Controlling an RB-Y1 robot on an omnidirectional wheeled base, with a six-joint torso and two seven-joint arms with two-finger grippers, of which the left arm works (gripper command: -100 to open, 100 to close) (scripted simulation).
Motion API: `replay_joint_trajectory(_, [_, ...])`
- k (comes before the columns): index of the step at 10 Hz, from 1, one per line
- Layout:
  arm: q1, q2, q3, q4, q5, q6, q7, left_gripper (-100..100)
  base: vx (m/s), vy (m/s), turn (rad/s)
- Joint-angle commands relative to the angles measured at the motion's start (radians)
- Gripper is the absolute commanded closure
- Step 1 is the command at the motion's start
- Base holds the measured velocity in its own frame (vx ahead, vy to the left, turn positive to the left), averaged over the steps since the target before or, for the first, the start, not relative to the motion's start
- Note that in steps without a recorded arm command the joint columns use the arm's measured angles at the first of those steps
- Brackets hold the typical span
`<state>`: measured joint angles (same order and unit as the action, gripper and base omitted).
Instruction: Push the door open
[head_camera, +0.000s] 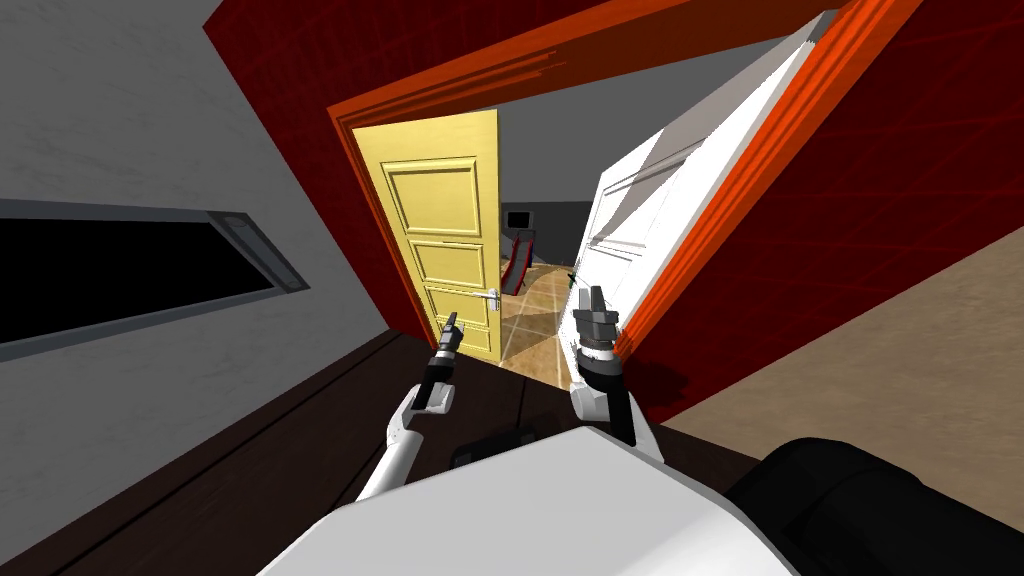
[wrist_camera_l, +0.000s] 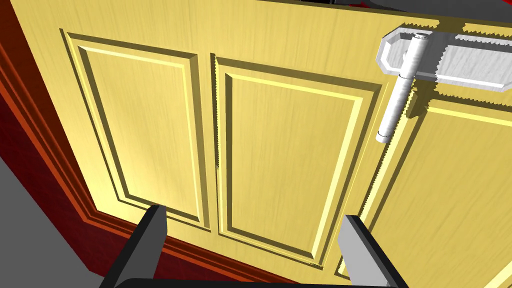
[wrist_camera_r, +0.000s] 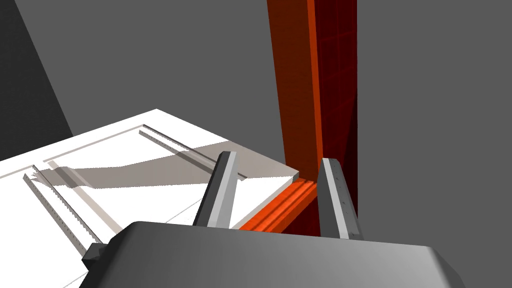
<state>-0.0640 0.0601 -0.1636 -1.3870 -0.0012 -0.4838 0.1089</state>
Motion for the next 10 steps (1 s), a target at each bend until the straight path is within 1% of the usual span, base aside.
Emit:
replay_joint_trajectory(1, [-0.021,-0.001,-0.002,0.05,-0.002,-0.006,0.003,-100,0.068,0.065,-0.01])
replay_joint_trajectory(2, [-0.021,-0.001,-0.002,0.052,-0.002,-0.006,0.003,-100,0.021,0.031,0.003])
replay_joint_trajectory(4, [-0.067,-0.007,-0.015,0.122,-0.01,-0.001,0.012,-100,0.041,0.051,-0.021])
replay_joint_trajectory(5, [-0.067,-0.007,-0.015,0.127,-0.01,-0.001,0.012,-100,0.049,0.06,-0.019])
replay_joint_trajectory(6, [-0.091,-0.009,-0.021,0.165,-0.014,0.002,0.016,-100,0.047,0.056,-0.018])
replay_joint_trajectory(7, [-0.113,-0.013,-0.027,0.192,-0.018,0.005,0.02,-100,0.08,0.068,-0.025])
replay_joint_trajectory(9, [-0.157,-0.02,-0.038,0.26,-0.025,0.01,0.028,-100,0.106,0.089,-0.028])
replay_joint_trajectory(10, [-0.157,-0.02,-0.038,0.272,-0.025,0.01,0.028,-100,0.059,0.069,-0.013])
